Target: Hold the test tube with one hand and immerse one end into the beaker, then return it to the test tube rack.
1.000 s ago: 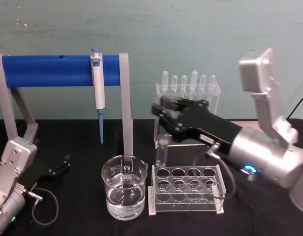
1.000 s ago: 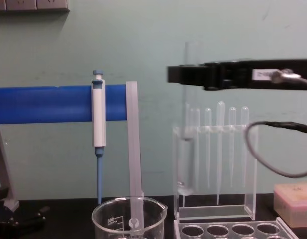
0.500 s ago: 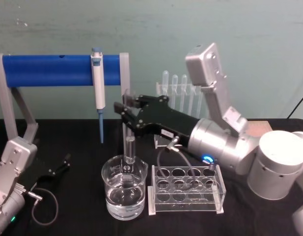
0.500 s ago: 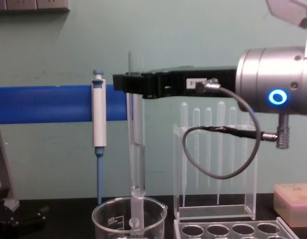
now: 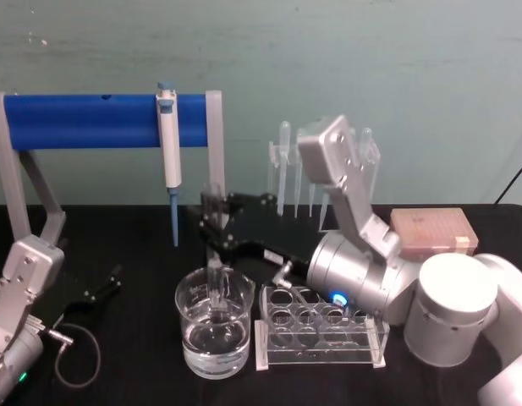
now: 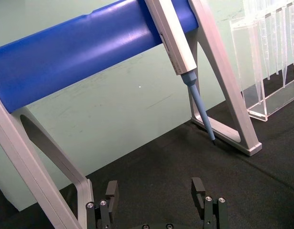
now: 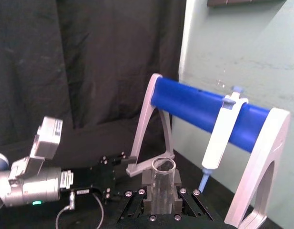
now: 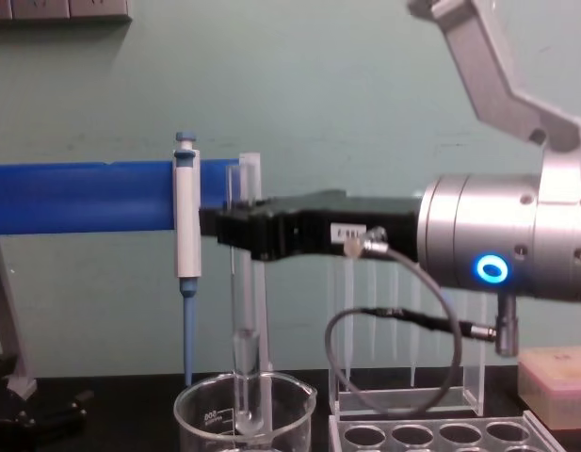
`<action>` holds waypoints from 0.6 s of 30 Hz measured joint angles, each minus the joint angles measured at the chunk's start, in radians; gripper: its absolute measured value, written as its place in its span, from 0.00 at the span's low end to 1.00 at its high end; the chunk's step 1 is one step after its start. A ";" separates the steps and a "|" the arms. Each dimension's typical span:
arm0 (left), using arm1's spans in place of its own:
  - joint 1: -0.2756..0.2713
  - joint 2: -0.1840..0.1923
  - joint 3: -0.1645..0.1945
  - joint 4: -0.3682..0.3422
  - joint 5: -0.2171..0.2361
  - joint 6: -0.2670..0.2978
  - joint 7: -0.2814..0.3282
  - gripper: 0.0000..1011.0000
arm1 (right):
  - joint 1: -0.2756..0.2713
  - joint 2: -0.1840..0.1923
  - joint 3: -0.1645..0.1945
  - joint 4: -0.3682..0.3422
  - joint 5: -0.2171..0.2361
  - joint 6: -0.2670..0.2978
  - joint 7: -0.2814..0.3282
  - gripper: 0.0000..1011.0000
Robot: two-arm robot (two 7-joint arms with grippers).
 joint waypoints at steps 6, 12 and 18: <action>0.000 0.000 0.000 0.000 0.000 0.000 0.000 0.99 | -0.018 -0.011 -0.010 0.032 -0.020 -0.026 0.010 0.22; 0.000 0.000 0.000 0.000 0.000 0.000 0.000 0.99 | -0.035 -0.026 -0.012 0.071 -0.034 -0.056 0.019 0.22; 0.000 0.000 0.000 0.000 0.000 0.000 0.000 0.99 | -0.044 -0.037 -0.010 0.097 -0.048 -0.076 0.023 0.22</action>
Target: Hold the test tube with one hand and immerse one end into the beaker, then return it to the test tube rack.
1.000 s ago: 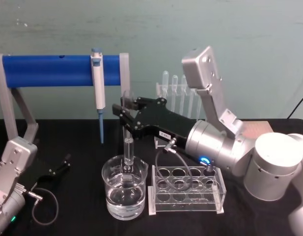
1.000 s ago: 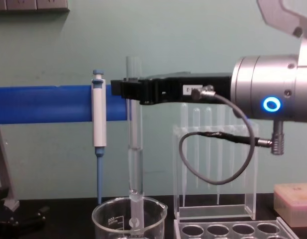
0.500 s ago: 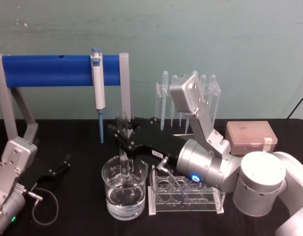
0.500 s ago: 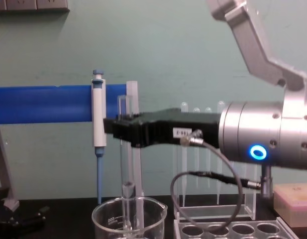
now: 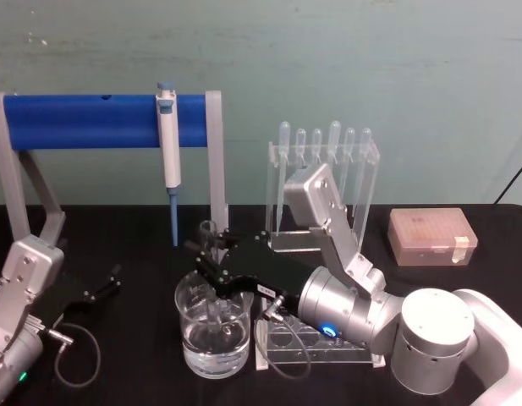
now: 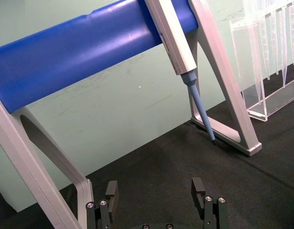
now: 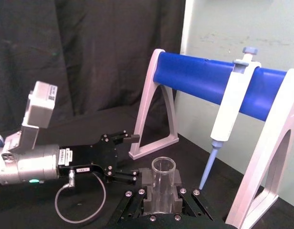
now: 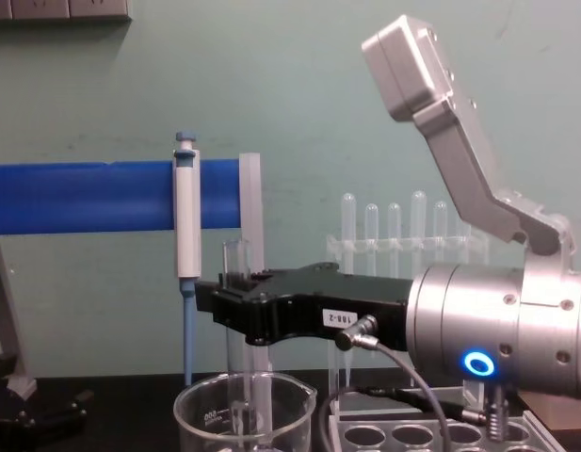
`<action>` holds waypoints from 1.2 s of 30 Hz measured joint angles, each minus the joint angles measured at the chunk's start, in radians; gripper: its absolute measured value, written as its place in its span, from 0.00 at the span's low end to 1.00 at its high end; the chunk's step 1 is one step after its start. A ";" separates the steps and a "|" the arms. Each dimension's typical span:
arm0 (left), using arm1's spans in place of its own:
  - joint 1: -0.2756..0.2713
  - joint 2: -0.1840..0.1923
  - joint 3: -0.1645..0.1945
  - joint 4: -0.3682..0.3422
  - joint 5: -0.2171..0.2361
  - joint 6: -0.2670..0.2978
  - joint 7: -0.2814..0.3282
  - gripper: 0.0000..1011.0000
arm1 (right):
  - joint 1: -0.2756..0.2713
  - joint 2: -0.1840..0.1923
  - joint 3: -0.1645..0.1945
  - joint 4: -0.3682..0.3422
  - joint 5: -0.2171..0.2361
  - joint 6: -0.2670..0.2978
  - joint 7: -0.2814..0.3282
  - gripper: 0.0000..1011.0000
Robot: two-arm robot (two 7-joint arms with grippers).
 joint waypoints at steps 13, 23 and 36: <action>0.000 0.000 0.000 0.000 0.000 0.000 0.000 0.99 | -0.015 -0.017 0.014 0.043 -0.026 -0.025 0.011 0.22; 0.000 0.000 0.000 0.000 0.000 0.000 0.000 0.99 | -0.020 -0.024 0.021 0.050 -0.032 -0.028 0.017 0.22; 0.000 0.000 0.000 0.000 0.000 0.000 0.000 0.99 | -0.020 -0.024 0.021 0.049 -0.032 -0.027 0.016 0.22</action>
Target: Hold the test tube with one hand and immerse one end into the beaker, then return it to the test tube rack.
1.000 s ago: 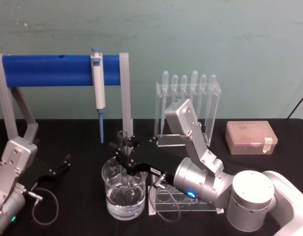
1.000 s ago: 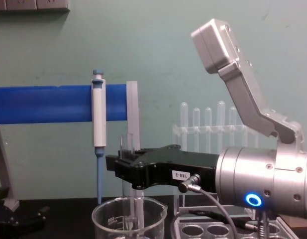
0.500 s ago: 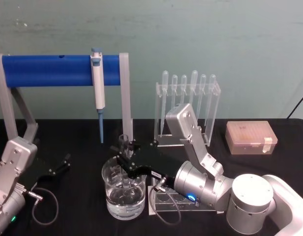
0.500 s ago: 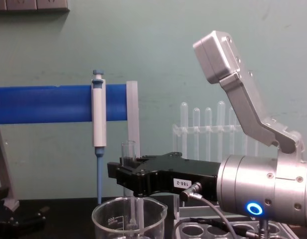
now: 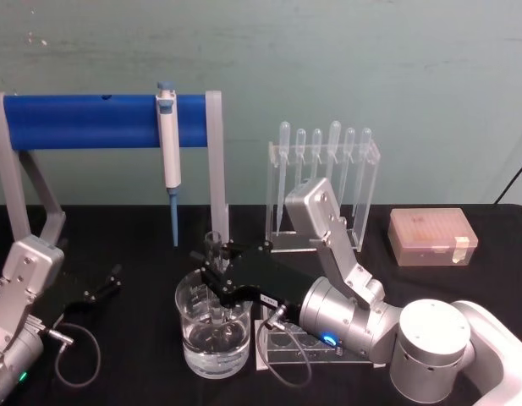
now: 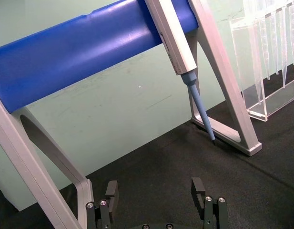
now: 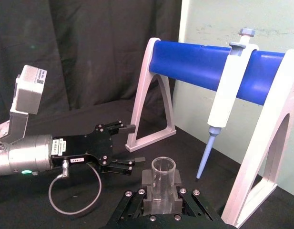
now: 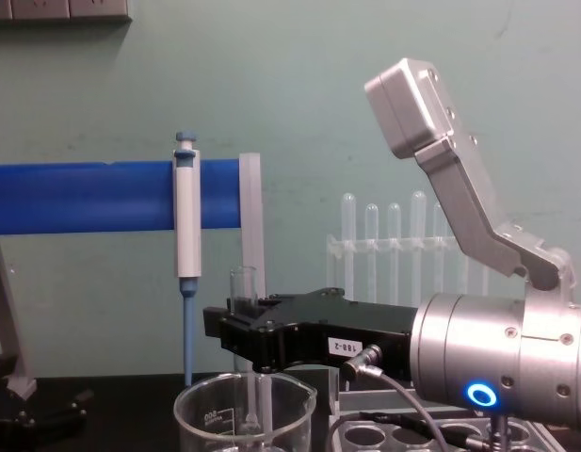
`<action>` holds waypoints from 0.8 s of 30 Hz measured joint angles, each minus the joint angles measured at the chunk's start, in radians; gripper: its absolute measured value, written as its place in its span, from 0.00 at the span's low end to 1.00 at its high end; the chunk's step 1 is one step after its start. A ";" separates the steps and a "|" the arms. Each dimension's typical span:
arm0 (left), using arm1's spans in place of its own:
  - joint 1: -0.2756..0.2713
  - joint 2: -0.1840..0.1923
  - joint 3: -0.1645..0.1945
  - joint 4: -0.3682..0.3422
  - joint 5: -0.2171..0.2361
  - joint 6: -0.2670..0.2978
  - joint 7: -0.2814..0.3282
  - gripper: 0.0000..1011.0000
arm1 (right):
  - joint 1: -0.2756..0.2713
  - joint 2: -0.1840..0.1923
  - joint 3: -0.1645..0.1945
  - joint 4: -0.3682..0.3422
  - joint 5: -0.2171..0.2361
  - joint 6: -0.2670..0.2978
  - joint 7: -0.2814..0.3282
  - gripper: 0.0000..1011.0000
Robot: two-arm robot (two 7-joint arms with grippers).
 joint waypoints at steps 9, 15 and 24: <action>0.000 0.000 0.000 0.000 0.000 0.000 0.000 0.99 | 0.001 0.001 -0.001 -0.001 0.000 0.000 0.000 0.22; 0.000 0.000 0.000 0.000 0.000 0.000 0.000 0.99 | 0.001 0.001 -0.001 -0.001 0.000 0.000 0.000 0.22; 0.000 0.000 0.000 0.000 0.000 0.000 0.000 0.99 | 0.001 0.001 -0.001 -0.001 0.001 0.000 0.000 0.22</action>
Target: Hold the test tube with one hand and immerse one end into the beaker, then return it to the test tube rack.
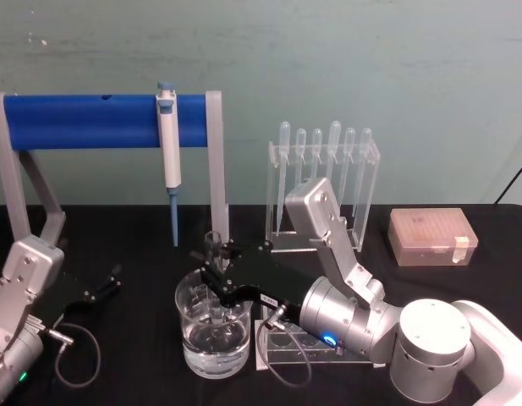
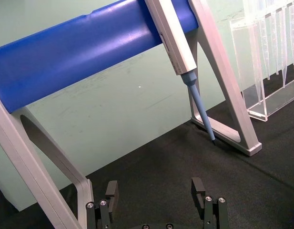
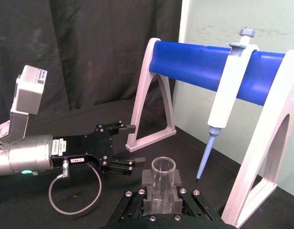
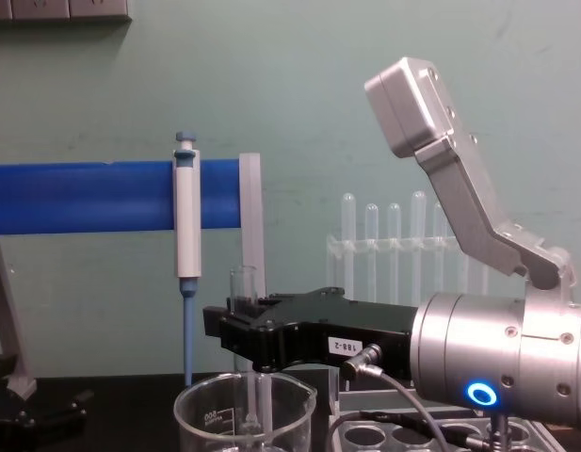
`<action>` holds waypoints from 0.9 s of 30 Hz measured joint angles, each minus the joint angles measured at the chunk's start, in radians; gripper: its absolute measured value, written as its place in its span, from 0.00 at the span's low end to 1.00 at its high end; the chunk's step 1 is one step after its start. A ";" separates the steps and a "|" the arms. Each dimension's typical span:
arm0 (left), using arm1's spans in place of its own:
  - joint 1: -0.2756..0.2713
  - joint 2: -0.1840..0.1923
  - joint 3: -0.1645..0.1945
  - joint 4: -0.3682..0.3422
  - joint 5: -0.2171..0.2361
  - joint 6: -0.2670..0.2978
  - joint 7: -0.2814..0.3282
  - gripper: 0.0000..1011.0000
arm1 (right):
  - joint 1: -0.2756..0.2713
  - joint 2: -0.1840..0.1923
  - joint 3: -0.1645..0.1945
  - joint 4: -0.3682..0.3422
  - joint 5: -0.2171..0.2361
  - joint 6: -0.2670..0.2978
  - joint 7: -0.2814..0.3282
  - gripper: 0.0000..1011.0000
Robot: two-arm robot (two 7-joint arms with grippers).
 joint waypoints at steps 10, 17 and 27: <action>0.000 0.000 0.000 0.000 0.000 0.000 0.000 0.99 | 0.000 0.000 0.000 0.000 0.001 0.000 0.000 0.22; 0.000 0.000 0.000 0.000 0.000 0.000 0.000 0.99 | 0.000 0.000 0.000 0.000 0.001 0.000 0.000 0.22; 0.000 0.000 0.000 0.000 0.000 0.000 0.000 0.99 | 0.000 0.000 0.000 0.000 0.001 0.000 0.000 0.22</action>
